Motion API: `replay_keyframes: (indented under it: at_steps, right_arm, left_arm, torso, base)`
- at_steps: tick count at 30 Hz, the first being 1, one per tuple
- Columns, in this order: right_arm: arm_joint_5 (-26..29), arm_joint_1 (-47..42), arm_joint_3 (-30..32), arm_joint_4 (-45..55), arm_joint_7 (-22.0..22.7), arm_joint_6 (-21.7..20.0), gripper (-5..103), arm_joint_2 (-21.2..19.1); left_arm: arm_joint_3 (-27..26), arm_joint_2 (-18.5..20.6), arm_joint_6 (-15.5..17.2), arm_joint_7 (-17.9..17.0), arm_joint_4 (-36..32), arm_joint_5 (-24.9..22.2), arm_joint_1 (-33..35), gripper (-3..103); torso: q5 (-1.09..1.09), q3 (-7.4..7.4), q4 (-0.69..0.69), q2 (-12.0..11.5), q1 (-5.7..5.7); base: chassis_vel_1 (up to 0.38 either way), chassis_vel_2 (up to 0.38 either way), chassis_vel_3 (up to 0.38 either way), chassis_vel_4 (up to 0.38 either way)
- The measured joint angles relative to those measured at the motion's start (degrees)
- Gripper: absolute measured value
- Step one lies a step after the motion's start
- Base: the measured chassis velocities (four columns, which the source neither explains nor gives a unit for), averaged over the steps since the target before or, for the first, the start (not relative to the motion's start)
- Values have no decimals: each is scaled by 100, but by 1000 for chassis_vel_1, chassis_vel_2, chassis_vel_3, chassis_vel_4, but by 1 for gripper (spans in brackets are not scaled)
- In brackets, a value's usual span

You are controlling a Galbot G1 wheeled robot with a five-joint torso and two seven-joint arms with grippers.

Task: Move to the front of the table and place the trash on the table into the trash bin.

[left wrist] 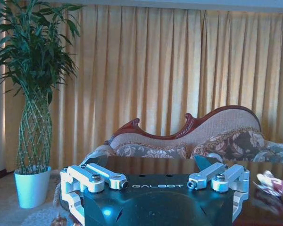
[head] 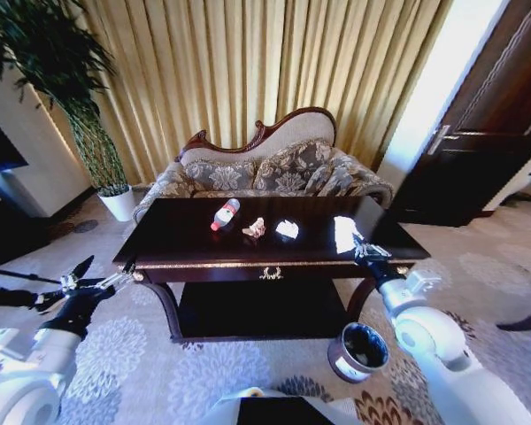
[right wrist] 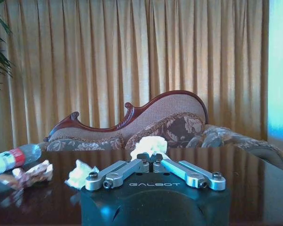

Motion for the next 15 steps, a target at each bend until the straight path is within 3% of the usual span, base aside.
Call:
replay_keyframes:
  at_steps: [8,15]
  right_arm:
    - [-74,59,-41,-192,2,-29,0,20]
    - [-328,53,-47,-892,-18,-56,0,38]
  left_arm:
    - [4,-32,-2,12,0,8,19,100]
    - [23,-56,-5,24,0,12,18,100]
  torso:
    - [-1,-4,0,5,-7]
    - [0,2,1,-1,-1]
  base:
    - [246,-240,-237,240]
    - [31,-16,-44,33]
